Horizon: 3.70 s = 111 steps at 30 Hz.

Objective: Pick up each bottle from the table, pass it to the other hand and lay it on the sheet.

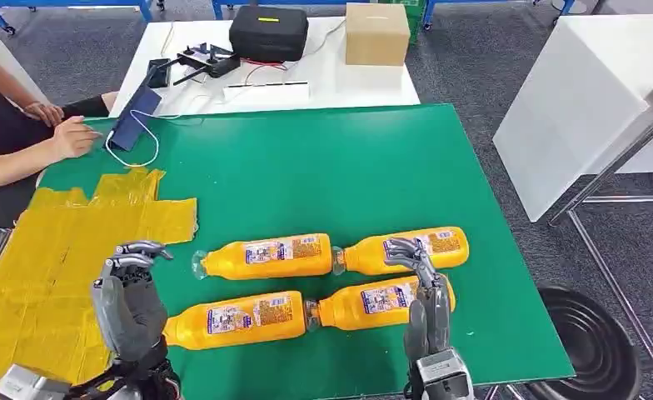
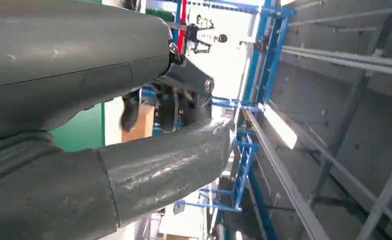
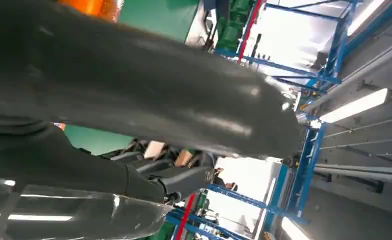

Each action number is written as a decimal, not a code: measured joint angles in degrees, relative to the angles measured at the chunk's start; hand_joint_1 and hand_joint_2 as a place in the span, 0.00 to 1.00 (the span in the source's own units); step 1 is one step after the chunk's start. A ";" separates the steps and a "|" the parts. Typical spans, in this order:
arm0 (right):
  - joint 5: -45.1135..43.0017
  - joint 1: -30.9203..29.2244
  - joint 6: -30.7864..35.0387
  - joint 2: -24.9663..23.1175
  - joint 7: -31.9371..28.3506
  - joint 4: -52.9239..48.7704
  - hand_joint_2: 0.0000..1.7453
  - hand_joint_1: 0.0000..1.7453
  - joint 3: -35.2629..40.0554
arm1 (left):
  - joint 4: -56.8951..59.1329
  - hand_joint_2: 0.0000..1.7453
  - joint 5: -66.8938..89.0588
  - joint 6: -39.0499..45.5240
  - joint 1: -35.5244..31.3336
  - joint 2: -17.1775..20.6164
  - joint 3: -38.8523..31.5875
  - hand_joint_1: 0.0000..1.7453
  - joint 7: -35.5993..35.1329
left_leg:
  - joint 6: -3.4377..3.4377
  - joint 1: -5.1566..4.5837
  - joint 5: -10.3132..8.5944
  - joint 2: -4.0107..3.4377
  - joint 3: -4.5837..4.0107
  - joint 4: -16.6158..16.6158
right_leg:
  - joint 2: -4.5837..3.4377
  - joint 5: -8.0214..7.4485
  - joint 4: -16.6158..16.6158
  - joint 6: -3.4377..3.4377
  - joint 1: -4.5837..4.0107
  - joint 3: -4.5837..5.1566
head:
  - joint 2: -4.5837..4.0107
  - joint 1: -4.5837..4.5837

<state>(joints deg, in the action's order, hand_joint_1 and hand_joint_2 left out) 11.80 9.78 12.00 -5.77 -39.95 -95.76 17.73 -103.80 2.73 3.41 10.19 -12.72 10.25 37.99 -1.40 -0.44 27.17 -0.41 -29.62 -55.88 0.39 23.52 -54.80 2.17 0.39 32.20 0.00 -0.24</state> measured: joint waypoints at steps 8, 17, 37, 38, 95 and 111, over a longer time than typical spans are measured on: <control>7.64 0.54 1.27 -1.64 3.38 0.07 1.00 0.00 1.07 | 0.39 0.00 0.13 1.13 0.12 -0.63 -1.64 0.00 0.00 | 0.00 0.00 0.00 0.01 -0.01 0.00 | 0.00 0.00 0.00 0.00 0.01 -0.01 | 0.00 -0.02; 27.72 -5.16 -1.55 -1.57 20.40 8.84 1.00 0.00 10.19 | 2.47 0.00 0.42 -0.31 -0.82 -1.31 -2.08 0.00 0.00 | 0.03 0.00 -0.03 0.00 -0.03 0.01 | 0.00 0.00 -0.01 0.00 0.00 -0.01 | 0.00 -0.02; 29.59 -23.66 -9.86 -6.58 30.32 34.97 1.00 0.00 30.30 | 8.77 0.00 0.35 -2.10 -4.76 -2.29 -2.32 0.00 0.00 | 0.09 0.02 -0.08 0.00 -0.03 0.00 | -0.01 -0.01 -0.09 -0.01 -0.01 0.03 | 0.00 0.00; 29.70 -24.22 -10.25 -6.58 31.22 36.02 1.00 0.00 30.78 | 8.96 0.00 0.13 -2.16 -4.87 -2.36 -2.32 0.00 0.00 | 0.09 0.02 -0.08 0.00 -0.03 0.00 | -0.01 -0.01 -0.09 -0.01 -0.01 0.03 | 0.00 -0.02; 10.99 -12.88 4.02 -4.39 24.19 23.65 1.00 1.00 24.48 | 1.50 1.00 -8.13 23.41 -1.48 -5.68 -9.84 0.00 0.07 | 0.19 0.07 -0.17 -0.01 -0.12 0.00 | -0.11 -0.02 -0.13 -0.01 -0.07 0.15 | 0.02 -0.07; 6.73 -11.04 -0.31 -4.41 19.17 19.19 1.00 1.00 21.31 | 7.29 1.00 -14.93 -20.57 0.62 -1.73 -5.88 0.00 -6.30 | 0.21 0.03 -0.14 -0.10 -0.15 0.00 | -0.17 -0.03 -0.12 -0.01 -0.02 0.23 | 0.00 -0.07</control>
<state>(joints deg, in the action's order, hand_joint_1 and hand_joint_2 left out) 18.54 -1.26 11.70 -10.19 -20.78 -76.56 39.04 -96.51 -12.20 -17.16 10.81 -14.45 4.37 31.69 -1.19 -0.40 27.03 -0.51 -29.77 -55.88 0.23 23.49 -54.92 2.16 0.37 32.43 0.00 -0.31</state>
